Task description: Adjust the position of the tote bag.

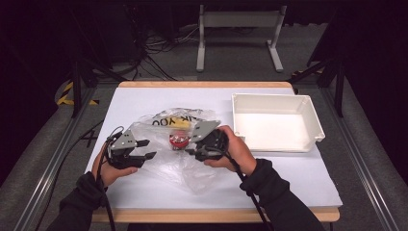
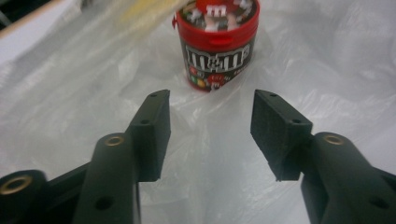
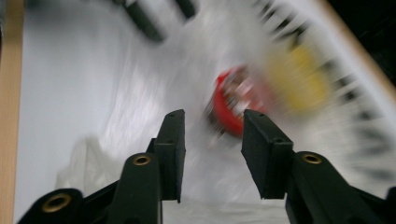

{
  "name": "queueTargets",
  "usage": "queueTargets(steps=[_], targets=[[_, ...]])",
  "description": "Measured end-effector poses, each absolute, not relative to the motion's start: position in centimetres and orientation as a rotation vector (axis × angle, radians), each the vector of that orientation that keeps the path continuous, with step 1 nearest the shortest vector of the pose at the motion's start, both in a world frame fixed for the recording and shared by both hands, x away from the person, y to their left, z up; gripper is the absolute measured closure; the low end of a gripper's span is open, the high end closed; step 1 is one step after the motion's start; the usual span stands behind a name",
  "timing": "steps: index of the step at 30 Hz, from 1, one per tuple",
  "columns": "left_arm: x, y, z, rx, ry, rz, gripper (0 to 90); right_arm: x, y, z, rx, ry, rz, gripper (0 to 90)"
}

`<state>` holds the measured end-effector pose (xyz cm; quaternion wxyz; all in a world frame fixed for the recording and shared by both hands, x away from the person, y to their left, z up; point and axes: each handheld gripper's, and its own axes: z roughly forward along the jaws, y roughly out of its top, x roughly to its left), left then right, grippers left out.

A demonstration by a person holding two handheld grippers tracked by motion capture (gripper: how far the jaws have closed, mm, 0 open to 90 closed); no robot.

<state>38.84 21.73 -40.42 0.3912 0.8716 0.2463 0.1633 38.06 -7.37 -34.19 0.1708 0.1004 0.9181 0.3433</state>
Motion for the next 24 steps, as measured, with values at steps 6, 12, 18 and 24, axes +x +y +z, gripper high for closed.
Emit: queueTargets(steps=[6,12,18,24], targets=[[41.2,21.2,-41.7,2.285,0.673,0.426,48.5,40.0,-6.7,-37.4,0.38,2.714,0.695,51.0],[44.1,21.6,-42.8,2.34,0.819,0.494,45.3,43.3,-7.6,-38.8,0.552,2.653,0.446,37.2],[45.6,22.2,-43.6,2.347,0.945,0.494,49.2,45.4,-8.5,-40.0,0.658,2.61,0.307,34.7],[46.0,22.4,-43.7,2.352,1.0,0.546,51.6,46.2,-8.2,-41.0,0.676,2.556,0.182,37.3]])
